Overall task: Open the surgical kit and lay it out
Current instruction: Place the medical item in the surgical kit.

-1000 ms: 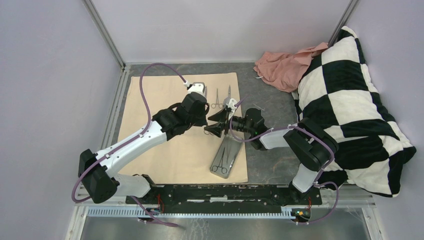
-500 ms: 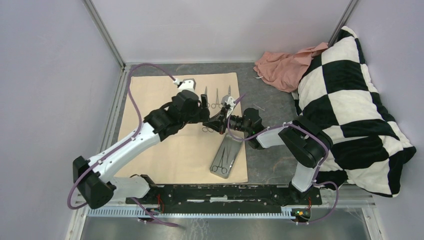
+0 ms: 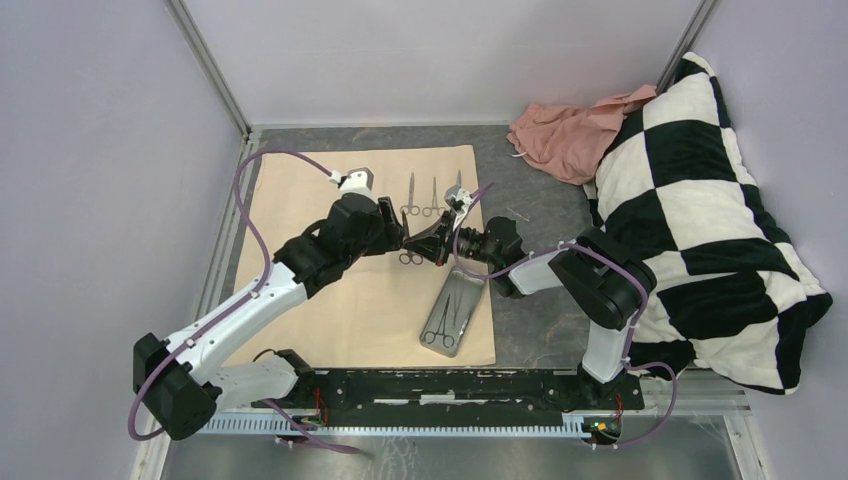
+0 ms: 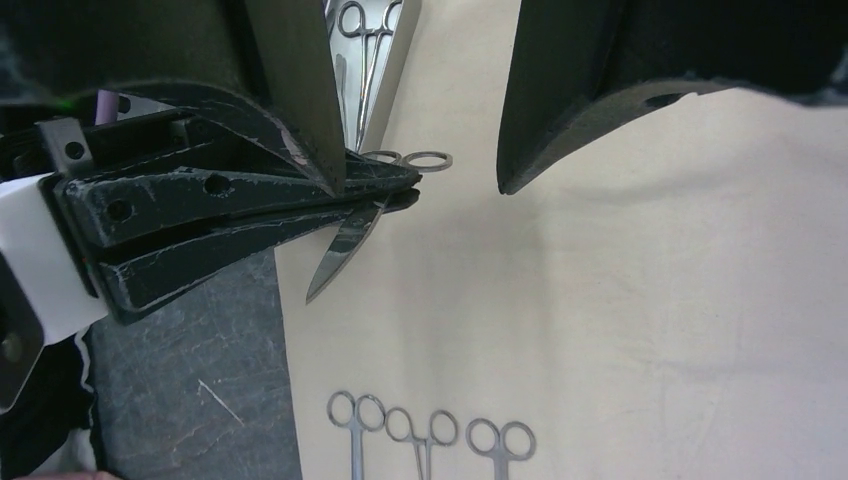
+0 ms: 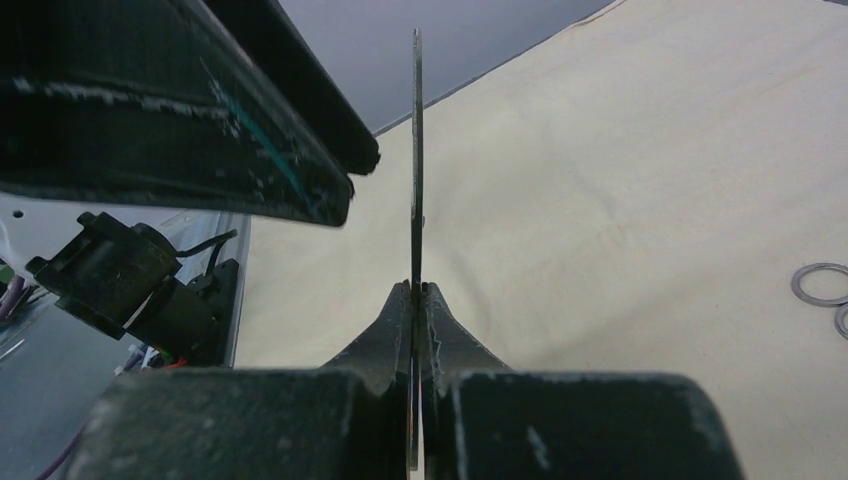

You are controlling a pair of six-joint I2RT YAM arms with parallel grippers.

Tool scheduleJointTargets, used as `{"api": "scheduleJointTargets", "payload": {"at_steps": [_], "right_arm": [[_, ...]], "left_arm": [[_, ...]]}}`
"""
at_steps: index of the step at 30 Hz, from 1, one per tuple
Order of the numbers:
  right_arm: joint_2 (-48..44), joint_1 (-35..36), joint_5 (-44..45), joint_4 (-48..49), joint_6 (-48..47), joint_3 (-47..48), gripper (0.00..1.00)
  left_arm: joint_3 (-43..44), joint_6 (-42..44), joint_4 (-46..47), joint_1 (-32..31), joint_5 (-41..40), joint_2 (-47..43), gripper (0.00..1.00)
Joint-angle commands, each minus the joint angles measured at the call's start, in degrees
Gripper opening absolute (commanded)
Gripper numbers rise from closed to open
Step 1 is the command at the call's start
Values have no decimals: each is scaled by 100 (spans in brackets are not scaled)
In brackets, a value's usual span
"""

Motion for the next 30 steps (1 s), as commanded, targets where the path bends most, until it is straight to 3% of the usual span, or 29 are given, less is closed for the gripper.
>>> {"api": "scheduleJointTargets", "payload": {"at_steps": [1, 22, 30], "right_arm": [[63, 6, 260, 235, 359, 249, 0], [101, 7, 448, 51, 502, 319, 0], [89, 12, 457, 32, 510, 319, 0]], "left_arm": [[-158, -160, 776, 20, 244, 118, 64], [-147, -86, 1361, -6, 109, 766, 39], [-132, -52, 1361, -68, 58, 912, 34]]}}
